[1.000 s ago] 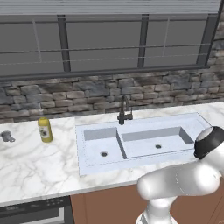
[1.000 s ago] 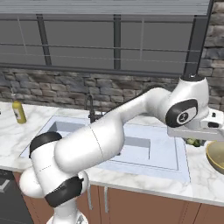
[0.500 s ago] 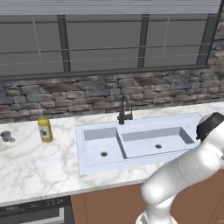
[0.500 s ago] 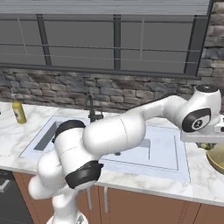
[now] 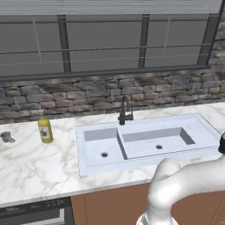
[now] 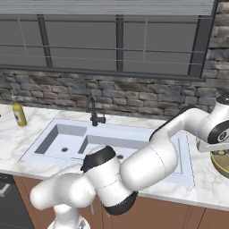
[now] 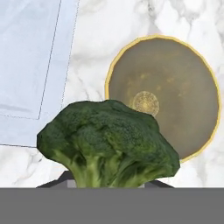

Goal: Pick the broccoli from the sink and place it in the bowl. Then pick the bowl and place it in the microwave. Then close the microwave door and press the start button.

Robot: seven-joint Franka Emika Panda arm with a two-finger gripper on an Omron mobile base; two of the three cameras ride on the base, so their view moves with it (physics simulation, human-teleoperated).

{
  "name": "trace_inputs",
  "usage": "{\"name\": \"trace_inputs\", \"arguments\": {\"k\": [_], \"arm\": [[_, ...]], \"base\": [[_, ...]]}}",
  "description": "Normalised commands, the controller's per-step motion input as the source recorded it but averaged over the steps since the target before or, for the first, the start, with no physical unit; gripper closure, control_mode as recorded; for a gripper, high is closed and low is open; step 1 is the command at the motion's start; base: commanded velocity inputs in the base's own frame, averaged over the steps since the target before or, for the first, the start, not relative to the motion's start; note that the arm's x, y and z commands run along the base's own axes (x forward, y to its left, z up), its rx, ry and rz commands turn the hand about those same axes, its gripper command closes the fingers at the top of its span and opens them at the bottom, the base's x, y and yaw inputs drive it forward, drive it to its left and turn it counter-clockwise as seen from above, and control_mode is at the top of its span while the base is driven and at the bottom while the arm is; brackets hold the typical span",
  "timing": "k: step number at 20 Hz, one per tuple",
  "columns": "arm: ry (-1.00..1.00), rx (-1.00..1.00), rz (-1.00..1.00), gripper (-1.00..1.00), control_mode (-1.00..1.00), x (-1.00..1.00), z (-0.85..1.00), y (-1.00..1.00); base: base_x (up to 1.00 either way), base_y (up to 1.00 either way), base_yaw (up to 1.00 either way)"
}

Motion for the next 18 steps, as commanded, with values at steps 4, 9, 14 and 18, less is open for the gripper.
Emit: {"name": "trace_inputs", "arguments": {"k": [4,9,14,18], "arm": [[0.0,-0.03,0.23,1.0,-1.0,0.13,-0.4,-0.25],[0.01,-0.03,0.26,1.0,-1.0,0.14,-0.41,-0.19],[0.07,-0.04,0.27,1.0,-1.0,0.38,-0.48,-0.15],[0.12,-0.01,0.28,1.0,-1.0,0.21,-0.33,-0.16]], "base": [[0.0,0.0,0.0],[0.0,0.0,0.0],[0.0,0.0,0.0],[0.0,0.0,0.0]]}}
